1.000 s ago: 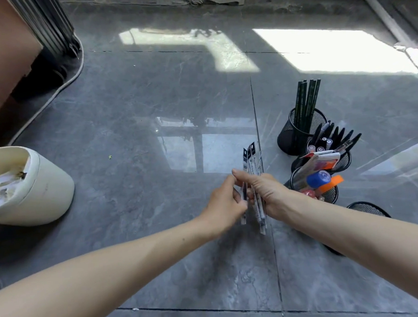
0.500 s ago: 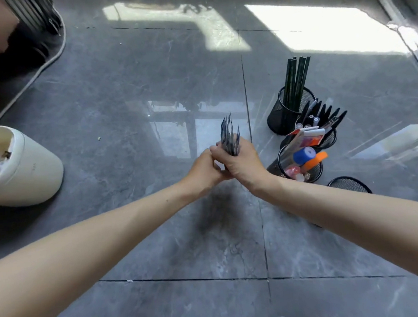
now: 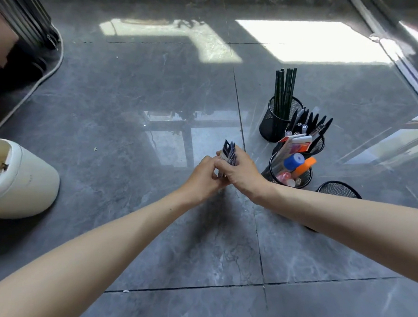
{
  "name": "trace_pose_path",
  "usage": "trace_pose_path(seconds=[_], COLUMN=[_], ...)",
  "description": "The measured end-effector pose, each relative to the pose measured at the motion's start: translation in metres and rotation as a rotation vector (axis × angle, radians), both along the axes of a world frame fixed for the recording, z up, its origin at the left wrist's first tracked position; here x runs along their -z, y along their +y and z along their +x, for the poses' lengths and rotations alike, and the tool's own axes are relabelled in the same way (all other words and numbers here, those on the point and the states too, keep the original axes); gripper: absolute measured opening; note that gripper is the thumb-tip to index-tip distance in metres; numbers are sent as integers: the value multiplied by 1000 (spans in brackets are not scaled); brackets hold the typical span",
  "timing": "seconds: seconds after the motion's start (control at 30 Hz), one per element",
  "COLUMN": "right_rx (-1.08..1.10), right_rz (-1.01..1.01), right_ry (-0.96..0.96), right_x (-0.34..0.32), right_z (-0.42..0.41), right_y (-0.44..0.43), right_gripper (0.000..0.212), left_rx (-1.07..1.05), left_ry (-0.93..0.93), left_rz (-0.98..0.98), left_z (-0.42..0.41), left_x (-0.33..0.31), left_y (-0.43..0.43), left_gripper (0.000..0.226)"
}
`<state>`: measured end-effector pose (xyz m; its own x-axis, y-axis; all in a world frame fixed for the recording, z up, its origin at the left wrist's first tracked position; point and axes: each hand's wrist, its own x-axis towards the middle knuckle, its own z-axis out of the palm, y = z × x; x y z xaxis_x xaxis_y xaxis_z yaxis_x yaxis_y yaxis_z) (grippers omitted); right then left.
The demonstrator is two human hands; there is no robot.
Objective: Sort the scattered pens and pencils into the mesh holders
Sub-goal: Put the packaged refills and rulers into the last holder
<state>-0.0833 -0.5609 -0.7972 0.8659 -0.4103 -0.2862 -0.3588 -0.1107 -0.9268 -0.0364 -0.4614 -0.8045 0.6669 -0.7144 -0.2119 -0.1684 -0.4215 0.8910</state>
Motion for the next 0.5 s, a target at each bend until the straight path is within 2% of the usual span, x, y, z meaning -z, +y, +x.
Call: trace_pose_path(seconds=[0.17, 0.3, 0.5], right_rx=[38, 79, 184], right_rz=[-49, -70, -289], right_ry=[-78, -175, -331], right_x=[-26, -61, -106], right_z=[6, 5, -3], right_y=[-4, -11, -33], right_gripper=[24, 10, 14], left_rx=[-50, -74, -101], left_ry=[-114, -199, -244], left_rz=[-32, -132, -270], left_z=[3, -1, -11], left_x=[-24, -46, -80], left_y=[-7, -19, -54], left_gripper=[34, 21, 24])
